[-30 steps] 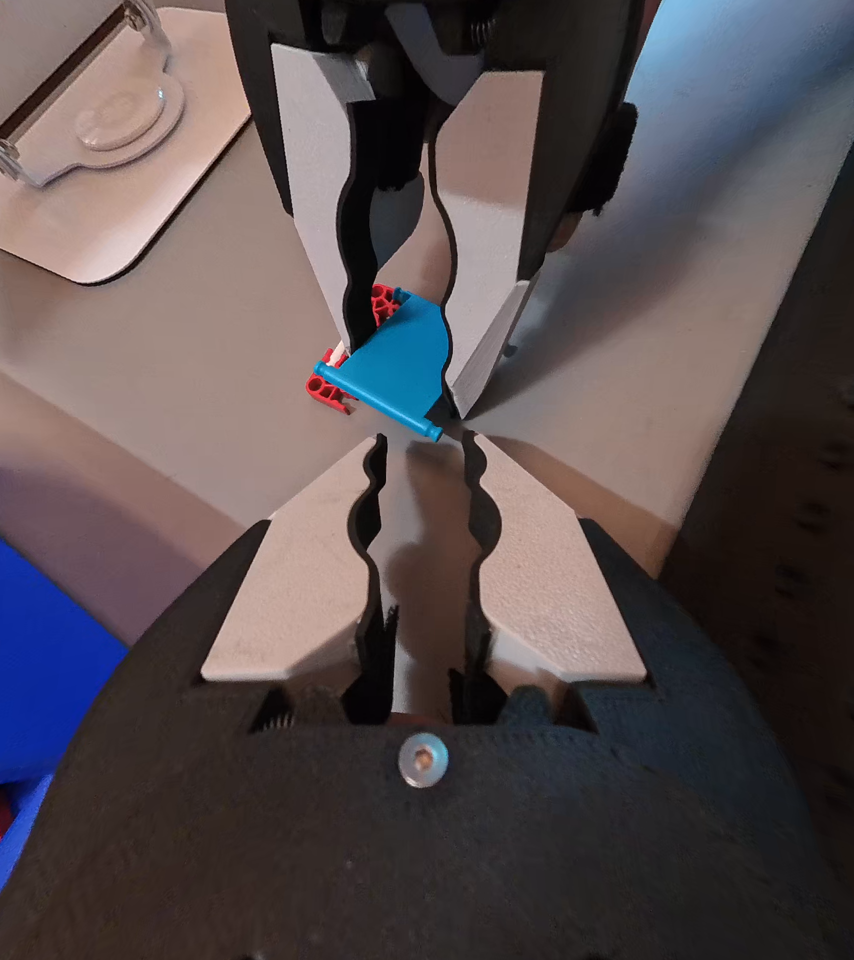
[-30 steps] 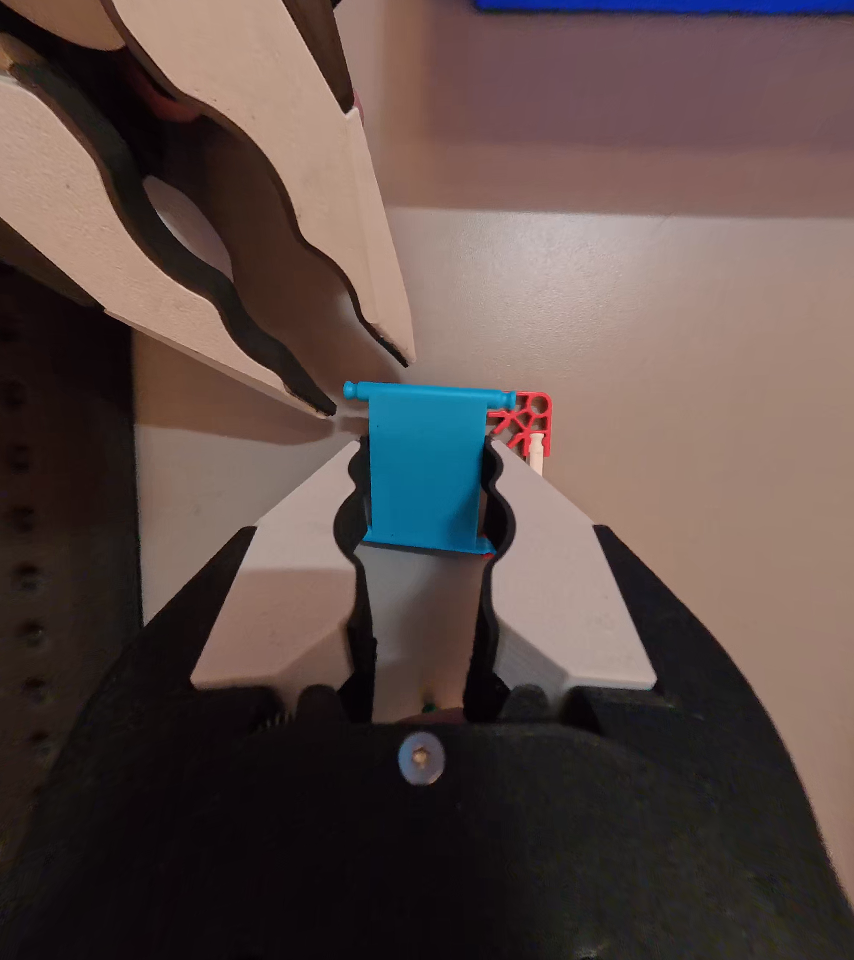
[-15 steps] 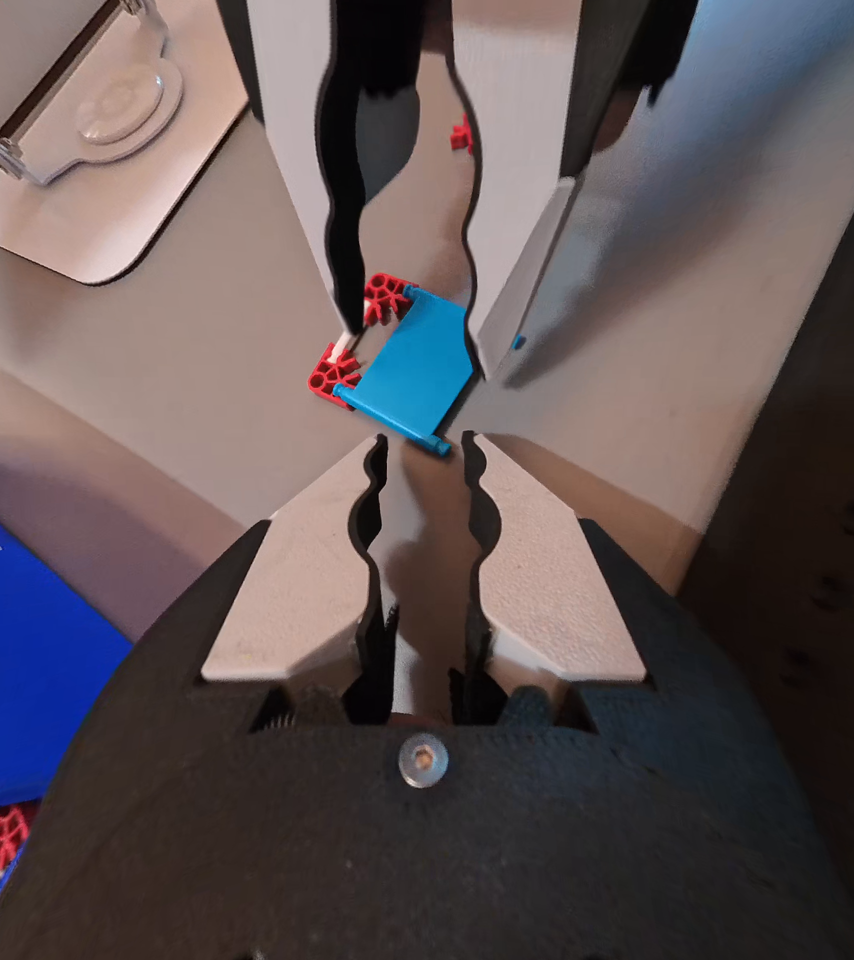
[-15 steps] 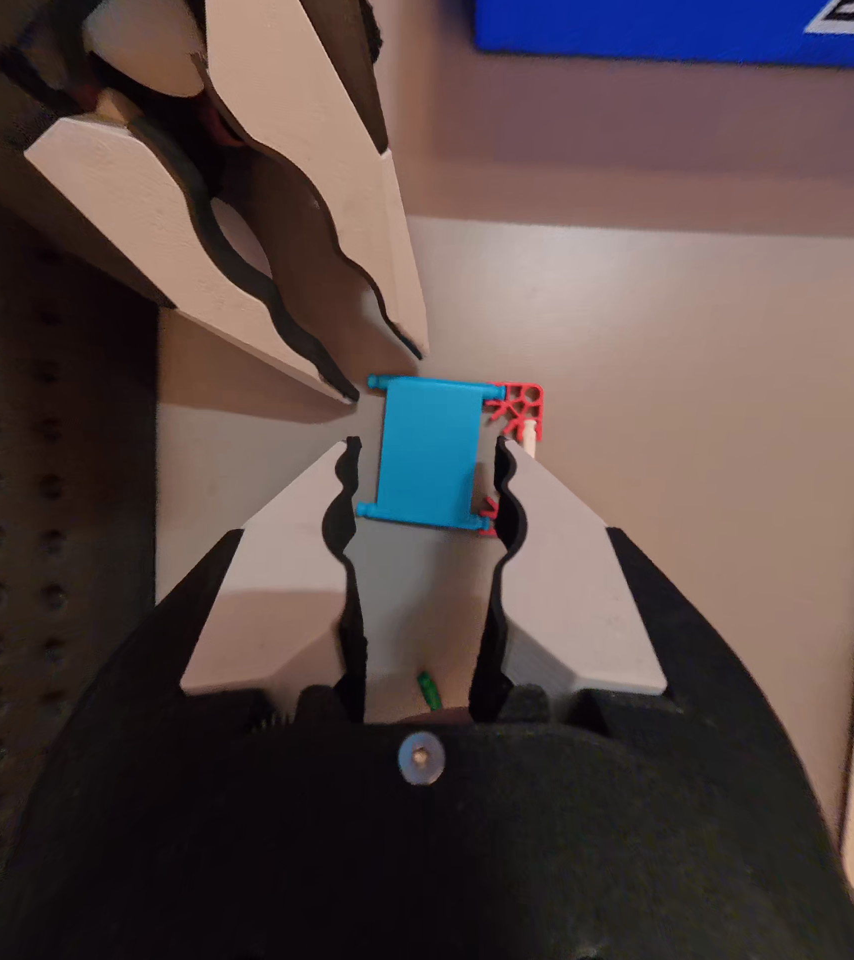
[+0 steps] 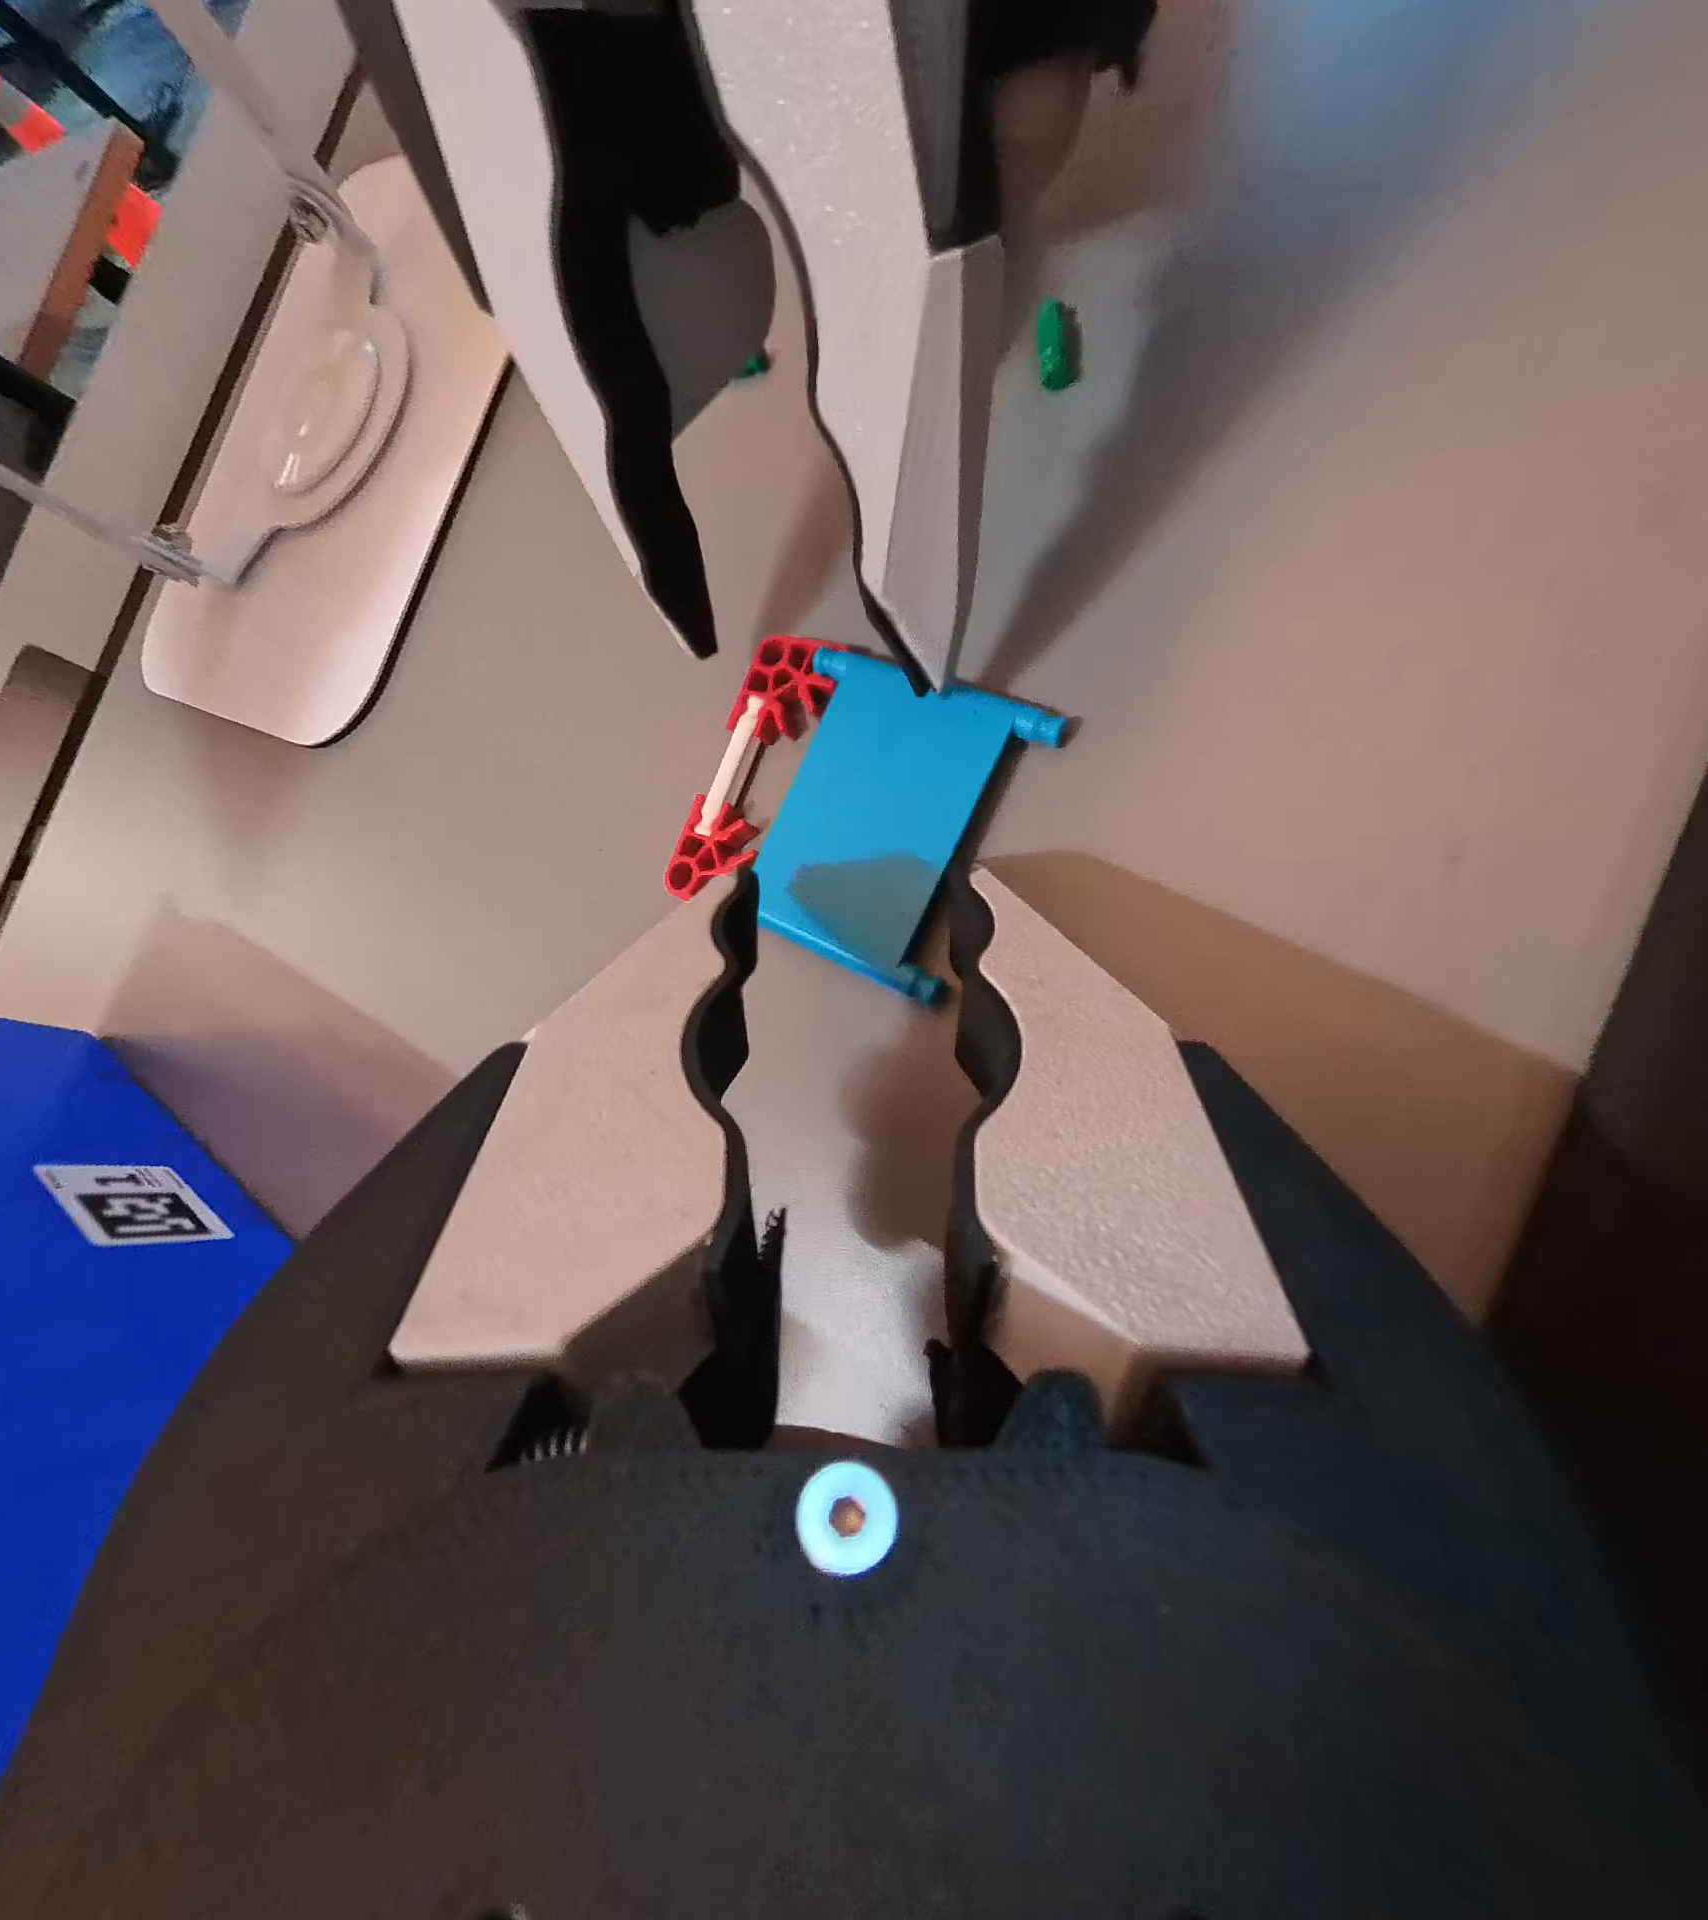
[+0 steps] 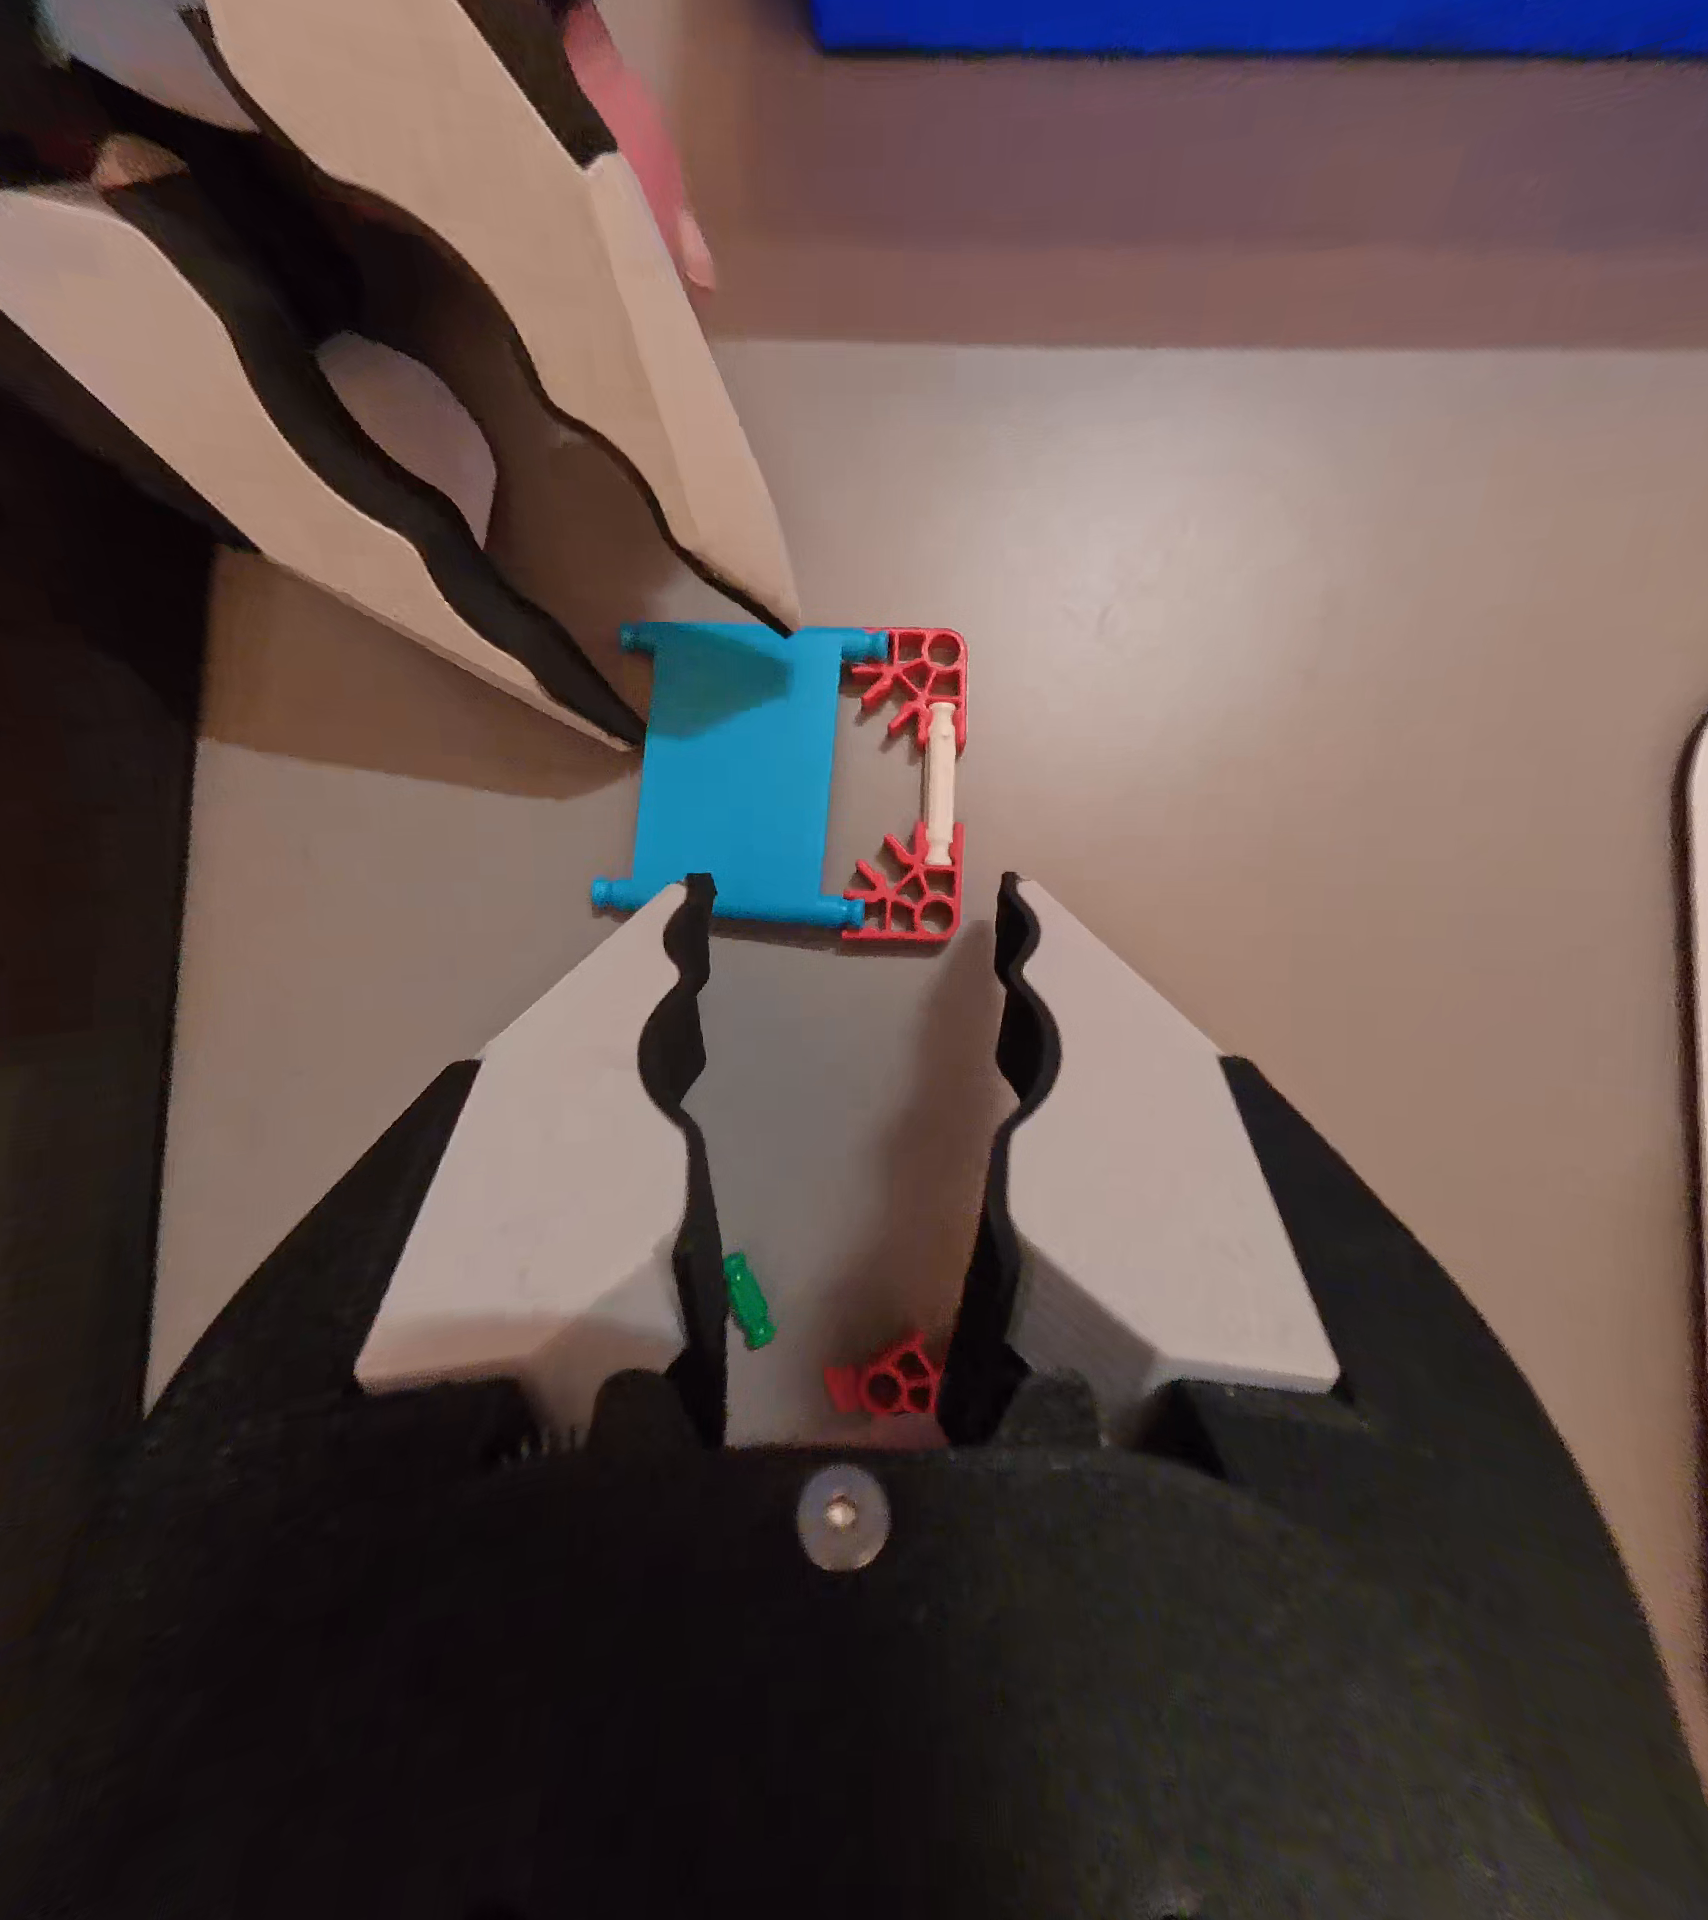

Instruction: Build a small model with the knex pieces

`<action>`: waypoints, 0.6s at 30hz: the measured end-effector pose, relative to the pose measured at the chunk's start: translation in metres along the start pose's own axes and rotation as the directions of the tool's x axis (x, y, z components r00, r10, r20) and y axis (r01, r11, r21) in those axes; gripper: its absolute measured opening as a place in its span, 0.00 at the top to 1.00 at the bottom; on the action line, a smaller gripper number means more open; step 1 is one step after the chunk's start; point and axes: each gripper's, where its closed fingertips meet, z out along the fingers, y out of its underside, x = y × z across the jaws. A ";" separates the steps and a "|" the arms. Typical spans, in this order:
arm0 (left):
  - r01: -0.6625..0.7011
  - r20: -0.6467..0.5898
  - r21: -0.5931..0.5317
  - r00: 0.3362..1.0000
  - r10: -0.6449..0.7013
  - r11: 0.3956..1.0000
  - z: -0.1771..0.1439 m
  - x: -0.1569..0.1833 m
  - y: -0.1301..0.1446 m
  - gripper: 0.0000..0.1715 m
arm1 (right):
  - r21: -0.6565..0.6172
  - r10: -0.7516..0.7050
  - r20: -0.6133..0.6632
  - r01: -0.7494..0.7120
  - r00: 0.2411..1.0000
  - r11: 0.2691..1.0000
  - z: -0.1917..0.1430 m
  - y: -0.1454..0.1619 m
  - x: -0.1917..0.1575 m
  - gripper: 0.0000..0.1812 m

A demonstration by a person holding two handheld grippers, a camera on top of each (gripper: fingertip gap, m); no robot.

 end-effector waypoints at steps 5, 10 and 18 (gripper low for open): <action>-0.020 0.029 -0.008 0.999 0.020 1.000 0.003 -0.002 0.003 0.86 | 0.002 0.002 0.017 -0.002 1.000 1.000 0.003 0.002 -0.003 0.72; -0.012 0.037 0.003 0.999 0.011 1.000 0.001 -0.006 0.002 0.84 | 0.013 0.005 0.005 -0.005 1.000 1.000 0.000 0.001 0.000 0.72; 0.078 0.099 0.052 0.992 -0.083 0.996 -0.005 -0.028 -0.008 0.98 | 0.087 -0.026 -0.088 0.033 0.996 0.996 -0.019 -0.016 0.008 0.98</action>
